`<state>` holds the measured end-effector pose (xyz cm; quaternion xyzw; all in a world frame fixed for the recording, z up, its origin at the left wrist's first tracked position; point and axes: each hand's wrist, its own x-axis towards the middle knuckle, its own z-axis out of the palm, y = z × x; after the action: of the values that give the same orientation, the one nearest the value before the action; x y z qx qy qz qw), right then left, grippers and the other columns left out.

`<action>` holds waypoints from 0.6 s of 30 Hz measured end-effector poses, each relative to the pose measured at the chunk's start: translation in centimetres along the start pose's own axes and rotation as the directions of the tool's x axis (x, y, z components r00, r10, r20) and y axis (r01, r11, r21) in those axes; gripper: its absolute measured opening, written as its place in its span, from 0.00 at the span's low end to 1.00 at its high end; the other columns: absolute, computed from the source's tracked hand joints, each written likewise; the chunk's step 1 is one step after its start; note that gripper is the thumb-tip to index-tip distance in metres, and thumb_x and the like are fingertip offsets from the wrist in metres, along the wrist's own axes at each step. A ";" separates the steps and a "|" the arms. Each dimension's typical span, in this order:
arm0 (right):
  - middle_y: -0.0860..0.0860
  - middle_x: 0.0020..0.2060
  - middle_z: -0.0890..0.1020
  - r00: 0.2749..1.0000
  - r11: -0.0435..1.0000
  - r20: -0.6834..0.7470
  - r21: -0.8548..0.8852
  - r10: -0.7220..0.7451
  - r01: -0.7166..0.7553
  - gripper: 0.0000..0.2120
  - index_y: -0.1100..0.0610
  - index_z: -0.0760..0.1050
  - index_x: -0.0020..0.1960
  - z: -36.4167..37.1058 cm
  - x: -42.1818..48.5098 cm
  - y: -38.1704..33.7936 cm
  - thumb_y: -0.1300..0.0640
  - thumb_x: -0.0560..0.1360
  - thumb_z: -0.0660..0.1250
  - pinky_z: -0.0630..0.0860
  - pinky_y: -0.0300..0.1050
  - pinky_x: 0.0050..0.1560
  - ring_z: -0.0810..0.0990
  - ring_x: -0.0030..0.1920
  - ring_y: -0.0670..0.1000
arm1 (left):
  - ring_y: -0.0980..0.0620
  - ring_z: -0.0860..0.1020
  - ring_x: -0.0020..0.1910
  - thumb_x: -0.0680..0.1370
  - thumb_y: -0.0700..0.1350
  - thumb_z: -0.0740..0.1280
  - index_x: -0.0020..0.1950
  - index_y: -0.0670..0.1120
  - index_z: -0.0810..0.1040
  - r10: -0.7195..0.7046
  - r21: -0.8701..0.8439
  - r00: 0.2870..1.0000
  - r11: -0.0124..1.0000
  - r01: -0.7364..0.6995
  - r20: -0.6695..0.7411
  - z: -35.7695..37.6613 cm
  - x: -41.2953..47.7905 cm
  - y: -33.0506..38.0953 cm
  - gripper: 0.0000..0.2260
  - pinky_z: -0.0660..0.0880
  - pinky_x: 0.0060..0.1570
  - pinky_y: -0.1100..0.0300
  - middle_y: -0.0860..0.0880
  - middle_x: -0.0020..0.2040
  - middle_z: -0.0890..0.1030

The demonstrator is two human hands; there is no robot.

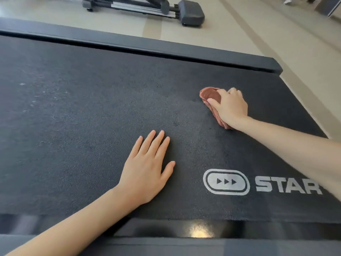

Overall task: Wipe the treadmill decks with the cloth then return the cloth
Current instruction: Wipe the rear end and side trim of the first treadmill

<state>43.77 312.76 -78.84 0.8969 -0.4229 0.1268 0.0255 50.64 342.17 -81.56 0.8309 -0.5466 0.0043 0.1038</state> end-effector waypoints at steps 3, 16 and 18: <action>0.57 0.55 0.73 0.991 0.991 -0.031 0.037 -0.127 0.128 0.22 0.54 0.71 0.65 -0.1 -1.5 -2.9 0.42 0.78 0.58 0.71 0.50 0.47 0.69 0.58 0.58 | 0.53 0.48 0.76 0.75 0.61 0.38 0.76 0.50 0.55 -0.046 -0.019 0.999 0.999 0.046 -0.008 -0.8 -1.0 -1.6 0.33 0.41 0.74 0.53 0.54 0.77 0.53; 0.54 0.54 0.75 0.907 0.906 -0.026 0.049 -0.420 0.421 0.21 0.50 0.71 0.65 -0.3 -1.6 -4.7 0.42 0.76 0.61 0.72 0.48 0.47 0.73 0.55 0.55 | 0.51 0.49 0.76 0.75 0.61 0.39 0.76 0.48 0.58 -0.140 0.010 0.990 0.990 0.140 -0.021 -1.4 -2.5 -3.2 0.32 0.43 0.73 0.53 0.51 0.76 0.56; 0.55 0.56 0.74 0.963 0.962 -0.004 0.042 -0.271 0.271 0.22 0.51 0.70 0.66 0.0 -0.3 -5.9 0.42 0.77 0.59 0.72 0.49 0.50 0.72 0.58 0.56 | 0.51 0.51 0.76 0.75 0.61 0.40 0.75 0.48 0.59 -0.136 0.009 0.990 0.991 0.136 -0.023 -1.4 -2.5 -3.2 0.32 0.43 0.73 0.53 0.51 0.76 0.57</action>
<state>48.07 316.79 -78.57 0.9468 -0.2934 0.1301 0.0235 52.66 345.93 -81.00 0.8667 -0.4875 0.0094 0.1055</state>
